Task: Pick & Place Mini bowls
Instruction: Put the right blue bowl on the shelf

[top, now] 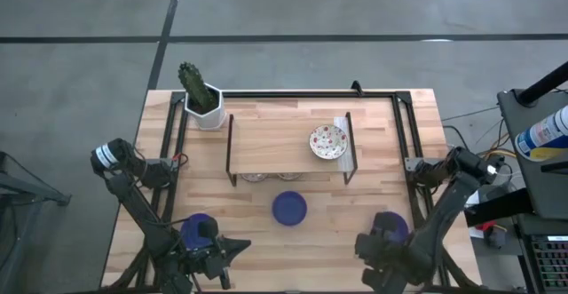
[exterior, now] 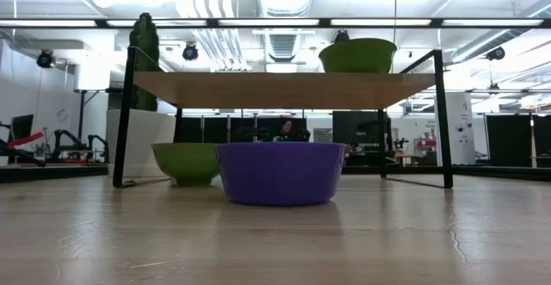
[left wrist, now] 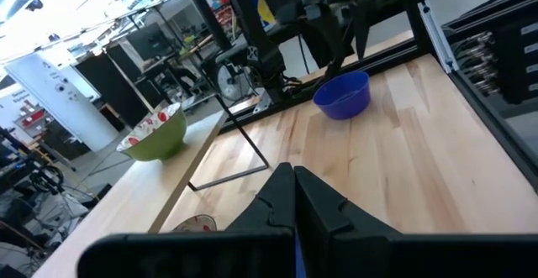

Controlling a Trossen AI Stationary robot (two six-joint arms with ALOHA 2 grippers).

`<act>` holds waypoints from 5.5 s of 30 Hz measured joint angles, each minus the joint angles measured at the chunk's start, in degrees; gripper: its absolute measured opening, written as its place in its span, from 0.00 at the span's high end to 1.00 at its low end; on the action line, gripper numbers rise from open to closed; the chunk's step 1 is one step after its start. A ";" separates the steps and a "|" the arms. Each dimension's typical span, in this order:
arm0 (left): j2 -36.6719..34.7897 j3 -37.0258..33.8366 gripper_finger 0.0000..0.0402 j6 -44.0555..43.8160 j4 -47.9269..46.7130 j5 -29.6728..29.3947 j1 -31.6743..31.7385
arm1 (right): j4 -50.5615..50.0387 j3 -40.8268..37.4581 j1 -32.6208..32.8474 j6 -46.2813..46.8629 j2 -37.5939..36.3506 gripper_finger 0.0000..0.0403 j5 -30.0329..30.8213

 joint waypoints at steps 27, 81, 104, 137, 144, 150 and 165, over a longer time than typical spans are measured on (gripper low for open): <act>0.00 0.00 1.00 -0.96 -0.03 0.00 -0.01 | -6.92 -3.31 2.14 11.22 12.62 0.69 -15.17; 0.02 0.00 1.00 -2.16 -0.11 19.98 0.01 | -2.06 17.30 -7.28 -30.57 12.27 0.98 6.76; 0.02 -0.02 1.00 -17.56 -8.89 29.62 -0.02 | -1.88 32.62 -27.30 -70.37 12.37 0.98 6.40; 0.02 -0.02 1.00 -17.42 -9.07 29.57 -0.01 | -2.02 33.86 -45.78 -93.37 12.51 0.98 -3.94; 0.02 -0.02 1.00 -16.96 -9.06 29.55 0.13 | -0.69 34.02 -47.04 -95.05 13.63 0.98 -5.41; 0.02 -0.02 1.00 -17.03 -9.09 29.55 0.14 | -2.02 35.06 -46.90 -96.94 19.23 0.98 -5.81; 0.02 -0.02 1.00 -17.37 -10.23 29.78 0.09 | -11.69 45.09 -50.01 -96.69 25.19 0.98 -5.35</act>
